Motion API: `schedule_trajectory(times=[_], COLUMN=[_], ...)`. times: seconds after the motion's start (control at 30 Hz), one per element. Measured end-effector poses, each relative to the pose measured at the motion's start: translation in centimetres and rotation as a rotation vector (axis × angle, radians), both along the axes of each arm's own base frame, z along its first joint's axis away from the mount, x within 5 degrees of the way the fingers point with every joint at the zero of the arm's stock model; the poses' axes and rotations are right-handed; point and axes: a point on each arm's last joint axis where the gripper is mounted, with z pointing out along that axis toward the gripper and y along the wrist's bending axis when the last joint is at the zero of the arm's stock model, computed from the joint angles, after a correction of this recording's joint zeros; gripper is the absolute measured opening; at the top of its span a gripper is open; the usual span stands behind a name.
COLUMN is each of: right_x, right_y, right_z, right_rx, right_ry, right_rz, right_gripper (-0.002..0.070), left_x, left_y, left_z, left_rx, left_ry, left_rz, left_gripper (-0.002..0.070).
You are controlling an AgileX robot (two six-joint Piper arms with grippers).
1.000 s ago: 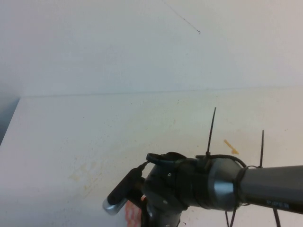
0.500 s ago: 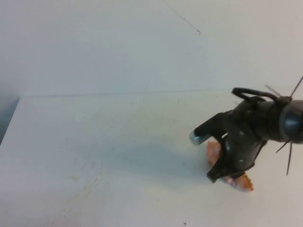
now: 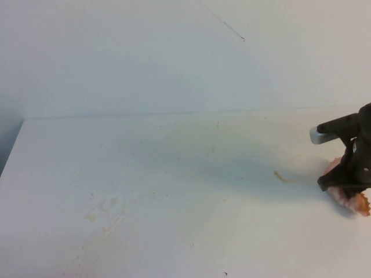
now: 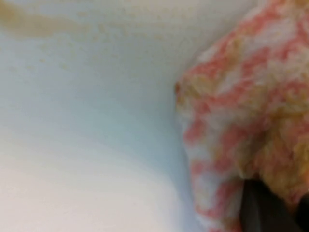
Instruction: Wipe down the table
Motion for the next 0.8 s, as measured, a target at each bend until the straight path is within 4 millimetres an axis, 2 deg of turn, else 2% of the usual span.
schedule_trajectory(times=[0.23, 0.37, 0.57, 0.67, 0.8], right_x=[-1.3, -2.1, -2.1, -1.7, -0.4], right_y=[1.7, 2.7, 4.8, 6.5, 8.0], right_z=[7.1, 9.4, 9.3, 7.9, 4.6], right_rx=[0.249, 0.366, 0.464, 0.461, 0.449], right_ry=[-0.180, -0.230, -0.247, -0.255, -0.223], right_rz=[0.064, 0.161, 0.286, 0.331, 0.335], right_gripper=[0.0031, 0.0031, 0.0031, 0.0031, 0.0031], left_x=[0.0, 0.0, 0.0, 0.0, 0.0], left_y=[0.0, 0.0, 0.0, 0.0, 0.0], left_z=[0.0, 0.0, 0.0, 0.0, 0.0], left_rx=[0.000, 0.000, 0.000, 0.000, 0.000], left_ry=[0.000, 0.000, 0.000, 0.000, 0.000], left_rz=[0.000, 0.000, 0.000, 0.000, 0.000], left_gripper=[0.0000, 0.0000, 0.0000, 0.0000, 0.0000])
